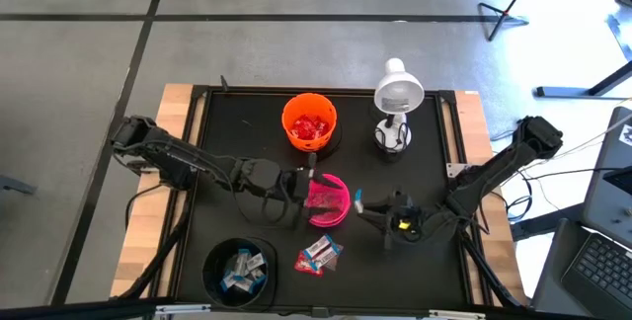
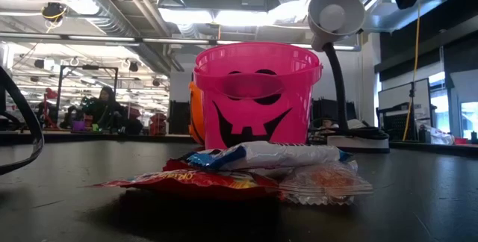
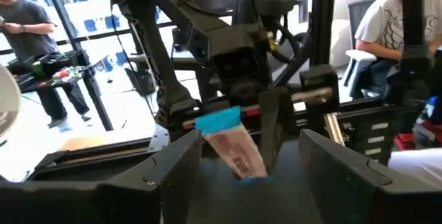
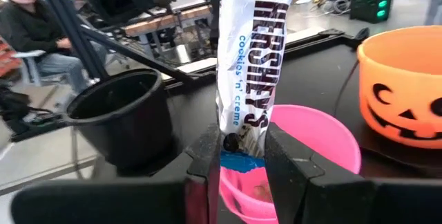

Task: Sort candy
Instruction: Put the white chocolate into the black bucket

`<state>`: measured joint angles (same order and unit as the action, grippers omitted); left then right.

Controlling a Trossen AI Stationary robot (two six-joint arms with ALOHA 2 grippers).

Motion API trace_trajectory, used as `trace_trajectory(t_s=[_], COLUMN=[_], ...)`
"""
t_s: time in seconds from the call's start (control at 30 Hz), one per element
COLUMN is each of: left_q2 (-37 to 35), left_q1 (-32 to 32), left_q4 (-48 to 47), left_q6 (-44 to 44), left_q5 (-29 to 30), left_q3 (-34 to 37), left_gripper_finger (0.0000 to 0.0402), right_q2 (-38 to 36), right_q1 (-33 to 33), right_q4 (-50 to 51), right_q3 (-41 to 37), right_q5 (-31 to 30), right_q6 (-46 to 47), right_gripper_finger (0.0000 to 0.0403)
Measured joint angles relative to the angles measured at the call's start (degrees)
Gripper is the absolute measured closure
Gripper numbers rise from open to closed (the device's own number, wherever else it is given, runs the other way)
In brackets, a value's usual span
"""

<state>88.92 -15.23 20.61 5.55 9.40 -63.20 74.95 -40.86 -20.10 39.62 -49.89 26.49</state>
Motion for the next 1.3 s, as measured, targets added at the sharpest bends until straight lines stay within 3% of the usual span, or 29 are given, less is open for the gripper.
trace_trajectory(t_s=[0.37, 0.6, 0.87, 1.13, 1.3], left_q2=[-0.02, -0.02, -0.02, 5.64, 7.89], left_q1=[2.28, 2.03, 0.92, 0.9, 0.89], left_q4=[-0.09, 0.38, 0.43, 8.81, 12.93], left_q6=[-6.96, -10.08, -13.16, -14.63, -14.55], left_q5=[0.51, 0.72, 9.38, 9.34, 12.78], left_q3=[0.0, 0.0, 0.02, 0.02, 0.02], left_gripper_finger=[0.0162, 0.0162, 0.0162, 0.0162, 0.0162], right_q2=[5.97, 10.23, 14.56, 17.1, 17.06], right_q1=[0.02, 0.02, 0.02, 1.03, 1.29], right_q4=[0.61, 3.61, 5.77, 5.79, 6.65], right_q3=[5.11, 11.06, 14.34, 16.74, 16.81], right_q5=[-6.95, -18.52, -29.56, -33.15, -33.17], right_q6=[-9.63, -14.87, -16.72, -19.94, -19.46], right_gripper_finger=[0.0315, 0.0315, 0.0315, 0.0315, 0.0315])
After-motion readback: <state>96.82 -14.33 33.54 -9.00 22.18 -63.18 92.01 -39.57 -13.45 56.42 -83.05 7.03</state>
